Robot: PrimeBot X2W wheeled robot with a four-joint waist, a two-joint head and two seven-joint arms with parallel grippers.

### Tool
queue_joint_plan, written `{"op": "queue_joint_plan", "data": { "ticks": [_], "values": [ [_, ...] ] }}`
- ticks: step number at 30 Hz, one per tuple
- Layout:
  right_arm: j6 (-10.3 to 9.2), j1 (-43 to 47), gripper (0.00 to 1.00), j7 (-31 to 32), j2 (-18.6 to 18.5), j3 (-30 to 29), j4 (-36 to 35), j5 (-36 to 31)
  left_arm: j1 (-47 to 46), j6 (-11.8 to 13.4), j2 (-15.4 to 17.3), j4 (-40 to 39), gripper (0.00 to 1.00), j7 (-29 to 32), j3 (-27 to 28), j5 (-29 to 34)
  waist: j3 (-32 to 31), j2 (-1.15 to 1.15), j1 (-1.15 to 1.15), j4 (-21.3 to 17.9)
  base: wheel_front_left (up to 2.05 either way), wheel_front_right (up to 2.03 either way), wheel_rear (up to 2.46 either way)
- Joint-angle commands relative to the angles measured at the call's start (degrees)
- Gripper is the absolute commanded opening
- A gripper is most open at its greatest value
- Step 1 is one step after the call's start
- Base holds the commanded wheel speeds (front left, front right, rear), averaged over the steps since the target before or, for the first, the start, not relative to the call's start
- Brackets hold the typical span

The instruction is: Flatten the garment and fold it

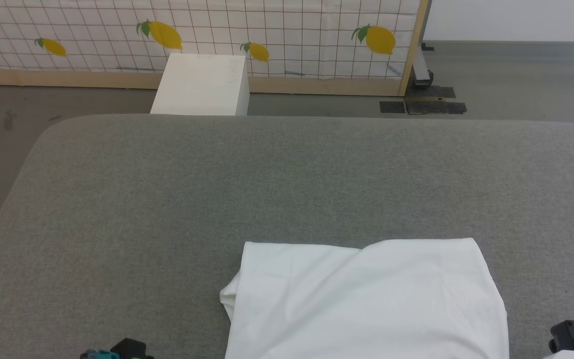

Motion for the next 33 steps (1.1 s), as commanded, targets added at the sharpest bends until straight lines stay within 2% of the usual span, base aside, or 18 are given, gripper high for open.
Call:
{"op": "queue_joint_plan", "data": {
  "ticks": [1, 4, 10, 15, 18, 21, 25, 27, 31, 33],
  "values": [
    [-0.11, 0.38, 1.00, 0.15, -0.22, 0.33, 0.22, 0.33, -1.05, 0.52, 0.92, 0.21, 1.00, 0.28, 0.15, 0.65, -0.30, 0.52, 0.00, -0.06, 0.00, 0.00, 0.00],
    [-0.11, 0.67, 1.00, -0.04, -0.47, 0.28, -0.78, 1.21, -1.01, 1.59, 1.85, -0.37, 1.00, 1.54, -0.01, 0.92, -1.19, 0.52, 0.00, -0.11, 0.00, 0.00, 0.00],
    [-0.11, 2.19, 1.00, 1.73, -1.98, -0.76, -4.47, 3.73, -0.60, 4.06, 5.79, -2.55, 1.00, 5.15, -0.65, 2.60, -2.87, 0.52, 0.00, -0.16, 0.00, 0.00, 0.00],
    [-0.11, 2.28, 1.00, 6.72, -4.99, -3.54, -9.10, 7.95, -2.48, 4.84, 7.49, -7.24, 1.00, 2.56, 2.44, 3.88, -3.76, 0.52, 0.00, -0.12, 0.00, 0.00, 0.00],
    [-0.11, 0.82, 1.00, 9.29, -7.00, -5.43, -10.90, 9.62, -4.75, 2.70, 7.54, -9.54, 1.00, -3.55, 5.17, 5.81, -3.90, 0.52, 0.00, -0.12, 0.00, 0.00, 0.00],
    [-0.11, -2.09, 1.00, 10.57, -8.93, -6.62, -11.56, 11.02, -7.22, -0.06, 6.87, -10.42, 1.00, -12.69, 7.90, 9.11, -3.15, 0.52, 0.00, -0.24, 0.00, 0.00, 0.00],
    [-0.11, -5.76, 1.00, 9.92, -12.34, -4.40, -10.81, 13.28, -10.62, -3.75, 6.62, -9.81, 1.00, -25.11, 8.91, 16.03, -0.57, 0.52, 0.00, -0.03, 0.00, 0.00, 0.00],
    [-0.11, -7.43, 1.00, 9.48, -14.00, -2.39, -9.81, 14.99, -12.29, -4.58, 6.54, -9.09, 1.00, -31.12, 8.79, 20.24, 1.12, 0.52, 0.00, 0.18, 0.00, 0.00, 0.00],
    [-0.11, -10.47, 1.00, 8.36, -16.97, 2.10, -7.03, 18.72, -14.91, -4.69, 4.59, -7.88, 1.00, -42.16, 8.40, 26.54, 4.66, 0.52, 0.00, 0.74, 0.00, 0.00, 0.00],
    [-0.11, -11.76, 1.00, 7.49, -18.39, 4.61, -5.92, 20.68, -16.05, -4.63, 3.89, -7.52, 1.00, -44.84, 8.06, 29.40, 6.60, 0.52, 0.00, 1.13, 0.00, 0.00, 0.00]
  ]
}}
